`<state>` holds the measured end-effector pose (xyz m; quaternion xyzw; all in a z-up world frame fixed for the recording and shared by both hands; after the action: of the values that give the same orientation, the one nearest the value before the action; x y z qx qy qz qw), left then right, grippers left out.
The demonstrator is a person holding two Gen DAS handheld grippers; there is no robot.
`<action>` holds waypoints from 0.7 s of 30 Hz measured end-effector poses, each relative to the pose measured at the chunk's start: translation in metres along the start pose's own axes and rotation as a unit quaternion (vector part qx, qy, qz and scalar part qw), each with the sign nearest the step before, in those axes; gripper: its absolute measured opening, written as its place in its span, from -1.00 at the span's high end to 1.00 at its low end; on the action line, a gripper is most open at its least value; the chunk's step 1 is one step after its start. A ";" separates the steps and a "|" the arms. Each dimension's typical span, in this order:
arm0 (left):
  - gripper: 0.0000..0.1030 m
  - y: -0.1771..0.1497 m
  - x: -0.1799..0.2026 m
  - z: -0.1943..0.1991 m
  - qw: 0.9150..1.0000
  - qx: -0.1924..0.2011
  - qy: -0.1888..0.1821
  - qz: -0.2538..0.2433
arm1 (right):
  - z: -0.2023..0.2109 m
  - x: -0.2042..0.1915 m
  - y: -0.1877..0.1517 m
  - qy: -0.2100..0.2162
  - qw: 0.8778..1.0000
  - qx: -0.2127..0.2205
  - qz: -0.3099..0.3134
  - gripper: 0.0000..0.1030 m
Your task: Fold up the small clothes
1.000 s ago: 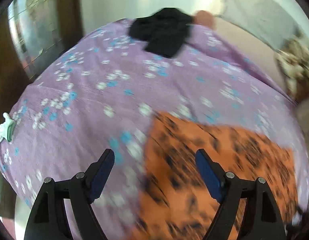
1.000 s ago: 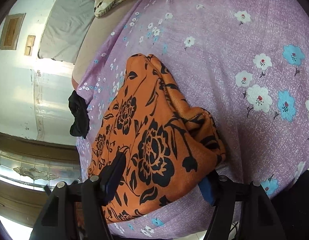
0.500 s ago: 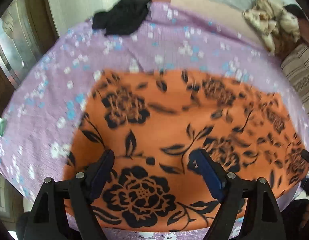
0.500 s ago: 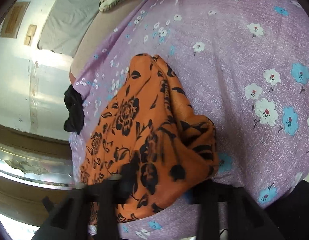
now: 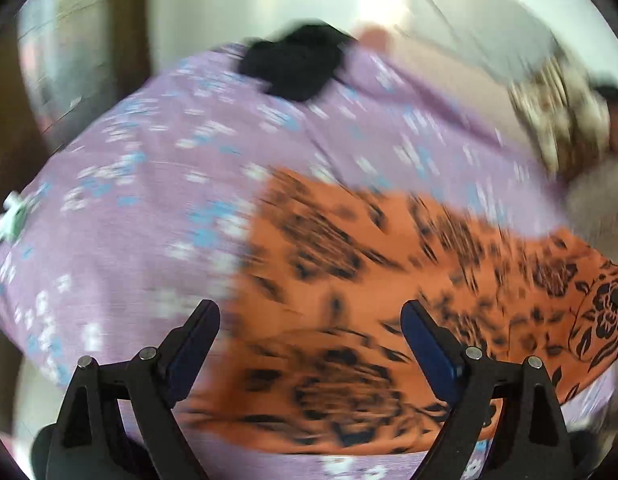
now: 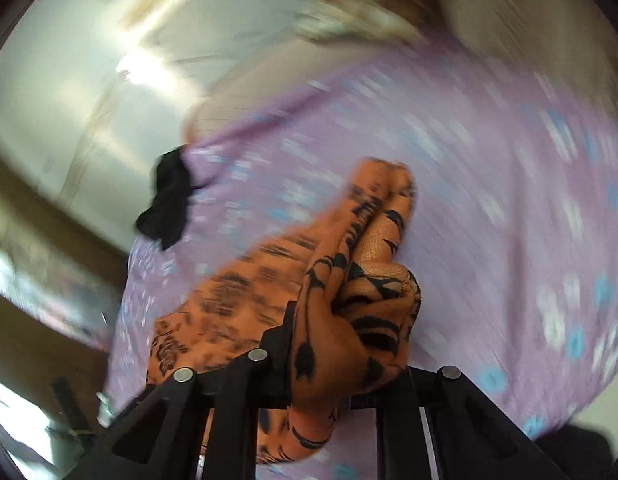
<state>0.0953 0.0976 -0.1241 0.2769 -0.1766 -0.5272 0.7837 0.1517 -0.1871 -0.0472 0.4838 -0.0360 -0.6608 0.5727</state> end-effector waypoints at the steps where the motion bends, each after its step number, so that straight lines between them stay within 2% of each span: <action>1: -0.79 0.009 -0.022 0.002 1.000 0.007 0.006 0.027 | -0.005 -0.029 0.003 0.005 0.999 -0.001 0.037 0.68; 2: -0.79 0.020 -0.057 0.006 0.997 0.022 0.020 0.069 | -0.016 -0.071 0.001 0.014 0.996 -0.006 0.089 0.68; 4: -0.79 0.034 -0.107 0.003 0.990 0.042 0.049 0.123 | -0.037 -0.124 -0.015 0.032 0.988 -0.026 0.146 0.68; 7: -0.79 0.033 -0.154 -0.011 0.983 0.037 0.074 0.164 | -0.098 -0.191 -0.073 0.054 0.971 -0.094 0.215 0.68; 10: -0.79 0.015 -0.179 -0.037 0.978 0.013 0.076 0.193 | -0.171 -0.200 -0.149 0.048 0.948 -0.197 0.247 0.68; 11: -0.76 0.009 -0.182 -0.045 0.976 -0.013 0.068 0.204 | -0.202 -0.188 -0.186 0.038 0.935 -0.258 0.239 0.67; 13: -0.76 0.006 -0.182 -0.045 0.975 -0.014 0.039 0.218 | -0.209 -0.188 -0.192 0.032 0.936 -0.246 0.249 0.67; 16: -0.76 0.006 -0.188 -0.045 0.974 -0.009 0.041 0.221 | -0.192 -0.209 -0.161 0.053 0.944 -0.223 0.237 0.68; 19: -0.76 0.004 -0.189 -0.052 0.973 -0.017 0.028 0.228 | -0.170 -0.233 -0.122 0.074 0.957 -0.168 0.225 0.69; 21: -0.76 0.005 -0.186 -0.046 0.974 -0.011 0.025 0.224 | -0.164 -0.253 -0.120 0.085 0.956 -0.152 0.238 0.70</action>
<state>0.0540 0.2823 -0.1542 0.2351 -0.2088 -0.3334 0.8888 0.1450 0.1374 -0.0544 0.4224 -0.0004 -0.4597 0.7812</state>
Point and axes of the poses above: each gripper's, at about its wrist camera, not at the fingertips, and z roughly against the way its jaws point, x to its right, y to its top, the point moved 9 cm from there along -z, roughly the way its jaws point, and after that the axes turned 14 degrees about y, right-handed, at the moved point
